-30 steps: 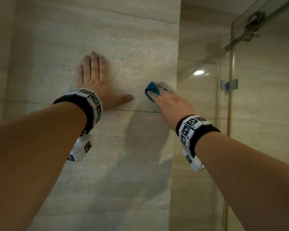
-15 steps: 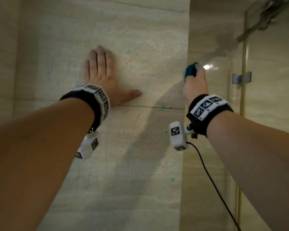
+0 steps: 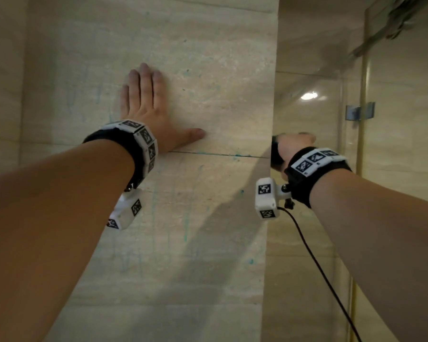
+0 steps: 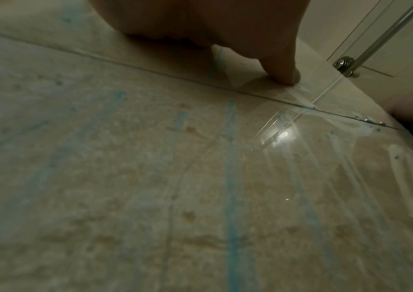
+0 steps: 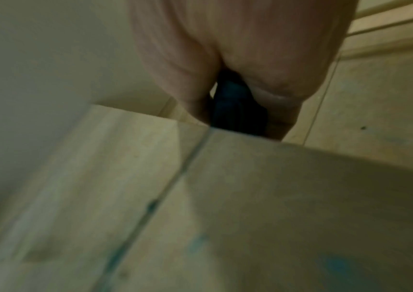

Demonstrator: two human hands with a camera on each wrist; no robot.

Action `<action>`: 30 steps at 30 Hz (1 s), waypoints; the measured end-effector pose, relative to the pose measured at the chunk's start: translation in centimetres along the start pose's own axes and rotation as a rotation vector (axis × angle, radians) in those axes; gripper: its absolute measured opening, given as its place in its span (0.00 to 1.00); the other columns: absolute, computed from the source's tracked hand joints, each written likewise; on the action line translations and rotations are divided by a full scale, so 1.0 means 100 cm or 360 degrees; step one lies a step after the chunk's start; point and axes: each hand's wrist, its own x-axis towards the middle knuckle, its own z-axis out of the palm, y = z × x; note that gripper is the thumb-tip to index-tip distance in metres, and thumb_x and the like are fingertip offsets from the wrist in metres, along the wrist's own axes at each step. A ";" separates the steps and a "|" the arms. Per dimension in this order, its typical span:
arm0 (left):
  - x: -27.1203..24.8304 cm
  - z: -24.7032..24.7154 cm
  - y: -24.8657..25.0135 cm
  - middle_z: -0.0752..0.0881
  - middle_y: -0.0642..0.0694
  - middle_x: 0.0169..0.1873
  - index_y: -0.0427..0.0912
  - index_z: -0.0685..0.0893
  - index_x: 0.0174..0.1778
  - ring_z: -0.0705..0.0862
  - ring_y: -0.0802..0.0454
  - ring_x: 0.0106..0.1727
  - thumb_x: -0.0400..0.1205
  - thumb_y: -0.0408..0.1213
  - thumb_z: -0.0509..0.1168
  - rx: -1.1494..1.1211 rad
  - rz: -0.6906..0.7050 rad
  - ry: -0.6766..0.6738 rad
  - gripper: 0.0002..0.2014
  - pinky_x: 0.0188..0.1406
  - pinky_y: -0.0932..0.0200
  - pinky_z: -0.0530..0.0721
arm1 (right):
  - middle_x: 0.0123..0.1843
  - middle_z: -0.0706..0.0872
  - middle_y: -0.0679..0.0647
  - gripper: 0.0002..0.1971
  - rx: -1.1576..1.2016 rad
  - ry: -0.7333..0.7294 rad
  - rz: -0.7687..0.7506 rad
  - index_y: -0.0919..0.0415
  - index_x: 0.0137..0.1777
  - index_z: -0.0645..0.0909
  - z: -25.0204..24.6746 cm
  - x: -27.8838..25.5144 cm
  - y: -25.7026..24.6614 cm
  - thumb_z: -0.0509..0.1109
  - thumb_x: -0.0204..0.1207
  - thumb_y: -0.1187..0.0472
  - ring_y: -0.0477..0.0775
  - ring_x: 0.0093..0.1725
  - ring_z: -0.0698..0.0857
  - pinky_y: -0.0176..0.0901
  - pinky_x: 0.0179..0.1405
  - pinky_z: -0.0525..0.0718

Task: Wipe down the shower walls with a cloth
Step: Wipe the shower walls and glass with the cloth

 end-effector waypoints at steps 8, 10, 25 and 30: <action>0.001 0.004 -0.002 0.31 0.42 0.90 0.42 0.33 0.90 0.31 0.41 0.91 0.62 0.90 0.57 0.0008 0.0012 0.0061 0.76 0.90 0.42 0.34 | 0.43 0.86 0.50 0.09 0.0577 -0.0439 0.0150 0.52 0.46 0.82 -0.001 -0.031 0.016 0.64 0.87 0.61 0.58 0.46 0.86 0.41 0.42 0.90; 0.001 0.004 -0.002 0.31 0.41 0.90 0.41 0.33 0.90 0.31 0.41 0.91 0.62 0.90 0.58 0.0007 0.0012 0.0060 0.76 0.90 0.42 0.34 | 0.43 0.93 0.54 0.08 0.1137 -0.0538 0.0373 0.59 0.55 0.89 -0.003 -0.035 0.016 0.68 0.85 0.59 0.59 0.45 0.92 0.50 0.51 0.92; 0.003 0.007 0.000 0.31 0.41 0.90 0.41 0.32 0.90 0.31 0.40 0.91 0.60 0.91 0.56 0.0033 -0.0009 0.0064 0.77 0.90 0.40 0.35 | 0.57 0.88 0.60 0.20 0.0826 -0.0286 -0.0126 0.66 0.71 0.82 -0.005 -0.042 -0.008 0.62 0.88 0.54 0.69 0.69 0.85 0.62 0.69 0.84; 0.003 0.005 0.000 0.30 0.41 0.90 0.41 0.31 0.90 0.30 0.41 0.91 0.61 0.91 0.56 0.0031 -0.0010 0.0039 0.76 0.90 0.40 0.34 | 0.56 0.84 0.59 0.13 0.0554 -0.0077 -0.0335 0.64 0.63 0.80 0.001 -0.040 -0.006 0.54 0.90 0.66 0.63 0.54 0.84 0.41 0.53 0.79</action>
